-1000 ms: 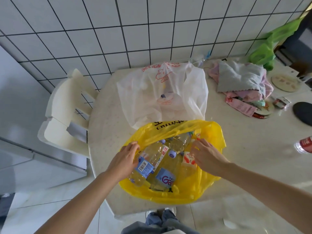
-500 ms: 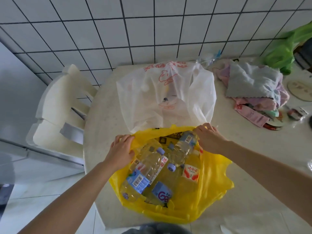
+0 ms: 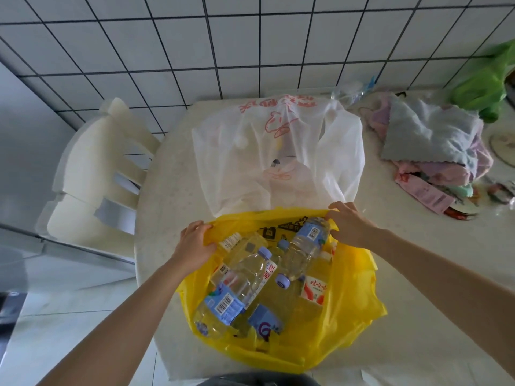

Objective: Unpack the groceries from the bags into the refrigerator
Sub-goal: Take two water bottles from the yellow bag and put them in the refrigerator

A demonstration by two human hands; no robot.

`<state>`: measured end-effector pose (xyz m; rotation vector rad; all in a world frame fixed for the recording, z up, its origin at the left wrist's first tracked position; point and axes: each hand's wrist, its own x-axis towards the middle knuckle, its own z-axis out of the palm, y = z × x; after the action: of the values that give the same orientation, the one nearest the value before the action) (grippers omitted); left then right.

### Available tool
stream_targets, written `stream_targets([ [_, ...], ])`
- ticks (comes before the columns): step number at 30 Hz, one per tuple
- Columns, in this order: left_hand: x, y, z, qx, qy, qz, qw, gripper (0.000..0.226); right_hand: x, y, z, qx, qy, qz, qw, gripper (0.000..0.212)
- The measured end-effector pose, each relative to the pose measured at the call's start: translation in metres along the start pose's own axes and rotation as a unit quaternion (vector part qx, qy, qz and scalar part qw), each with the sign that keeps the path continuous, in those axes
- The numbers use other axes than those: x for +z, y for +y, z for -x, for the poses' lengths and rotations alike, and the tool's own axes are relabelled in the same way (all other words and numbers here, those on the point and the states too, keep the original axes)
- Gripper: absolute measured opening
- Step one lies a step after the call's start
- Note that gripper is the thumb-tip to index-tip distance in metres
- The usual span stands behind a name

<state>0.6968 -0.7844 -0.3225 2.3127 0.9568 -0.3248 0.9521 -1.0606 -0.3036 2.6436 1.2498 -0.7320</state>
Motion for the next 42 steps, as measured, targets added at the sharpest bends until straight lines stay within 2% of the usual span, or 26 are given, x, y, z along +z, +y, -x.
stream_targets([
  [3, -0.005, 0.007, 0.013, 0.07, 0.07, 0.003, 0.995, 0.049, 0.005, -0.009, 0.01, -0.013, 0.074, 0.016, 0.997, 0.045],
  [5, -0.006, 0.018, 0.026, 0.114, 0.103, 0.002, 0.988, 0.044, 0.014, -0.016, 0.015, -0.065, 0.105, 0.03, 0.992, 0.049],
  [9, 0.001, 0.036, 0.054, 0.152, 0.109, 0.006, 0.982, 0.042, 0.033, -0.036, 0.024, -0.174, 0.118, 0.059, 0.976, 0.049],
  [17, 0.034, 0.046, 0.097, 0.087, 0.063, 0.013, 0.994, 0.055, 0.045, -0.055, 0.028, -0.227, 0.105, 0.12, 0.961, 0.065],
  [24, 0.058, 0.04, 0.114, 0.041, 0.058, -0.087, 0.994, 0.089, 0.043, -0.059, 0.014, -0.239, 0.1, 0.177, 0.95, 0.055],
  [27, 0.066, 0.043, 0.116, 0.021, 0.079, -0.148, 0.986, 0.097, 0.04, -0.062, 0.01, -0.23, 0.085, 0.198, 0.949, 0.053],
  [30, 0.073, 0.047, 0.114, -0.003, 0.092, -0.18, 0.979, 0.098, 0.037, -0.058, 0.007, -0.234, 0.082, 0.18, 0.952, 0.051],
  [34, 0.075, 0.046, 0.11, -0.023, 0.094, -0.171, 0.981, 0.098, 0.034, -0.052, 0.005, -0.247, 0.084, 0.134, 0.956, 0.049],
  [39, 0.071, 0.045, 0.11, -0.024, 0.109, -0.128, 0.985, 0.094, 0.036, -0.045, 0.004, -0.255, 0.1, 0.064, 0.96, 0.047],
  [42, 0.063, 0.049, 0.112, -0.039, 0.1, -0.052, 0.993, 0.09, 0.023, -0.051, 0.015, -0.23, 0.09, -0.002, 0.969, 0.06],
])
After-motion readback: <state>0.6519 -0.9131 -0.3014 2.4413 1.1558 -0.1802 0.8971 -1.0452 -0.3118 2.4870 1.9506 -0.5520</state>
